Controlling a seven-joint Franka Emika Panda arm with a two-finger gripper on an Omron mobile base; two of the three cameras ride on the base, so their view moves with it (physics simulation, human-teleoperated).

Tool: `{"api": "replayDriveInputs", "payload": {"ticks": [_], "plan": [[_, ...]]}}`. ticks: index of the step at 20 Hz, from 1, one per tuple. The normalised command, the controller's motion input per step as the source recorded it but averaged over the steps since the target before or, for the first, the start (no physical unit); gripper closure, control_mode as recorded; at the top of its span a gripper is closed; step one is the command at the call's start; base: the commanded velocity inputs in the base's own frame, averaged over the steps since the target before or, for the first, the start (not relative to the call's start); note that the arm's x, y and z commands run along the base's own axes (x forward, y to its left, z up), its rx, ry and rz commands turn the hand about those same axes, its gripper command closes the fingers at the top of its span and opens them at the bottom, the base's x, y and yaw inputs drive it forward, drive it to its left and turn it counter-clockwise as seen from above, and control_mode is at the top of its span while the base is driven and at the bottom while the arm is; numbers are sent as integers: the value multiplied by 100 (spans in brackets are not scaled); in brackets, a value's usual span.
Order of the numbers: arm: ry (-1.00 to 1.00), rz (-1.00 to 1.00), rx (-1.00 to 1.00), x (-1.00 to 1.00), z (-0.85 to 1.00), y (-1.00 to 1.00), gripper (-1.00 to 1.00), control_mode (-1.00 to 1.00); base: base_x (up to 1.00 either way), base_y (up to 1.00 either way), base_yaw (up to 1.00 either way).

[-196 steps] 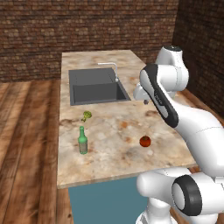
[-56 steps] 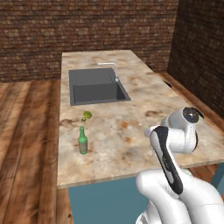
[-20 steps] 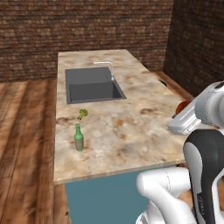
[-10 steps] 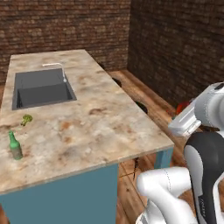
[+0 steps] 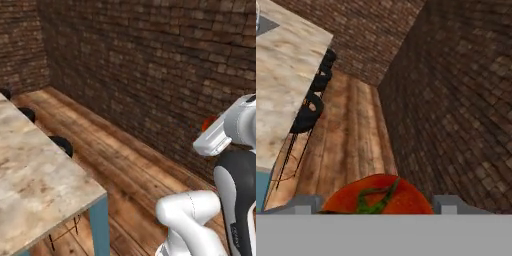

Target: Place the beer on the top shelf of the fridge to keep it out of children's reach, and place the broccoli and tomato on lower shelves for easy access.

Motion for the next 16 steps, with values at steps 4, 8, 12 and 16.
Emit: {"api": "replayDriveInputs", "payload": {"ticks": [4, 8, 12, 16], "plan": [[0, 0, 0, 0, 0, 0, 100, 100, 0, -83, -76], [0, 0, 0, 0, 0, 0, 100, 100, 0, -69, -80], [0, 0, 0, 0, 0, 0, 100, 100, -44, -49, -73], [0, 0, 0, 0, 0, 0, 100, 100, -93, -27, -64]]}}
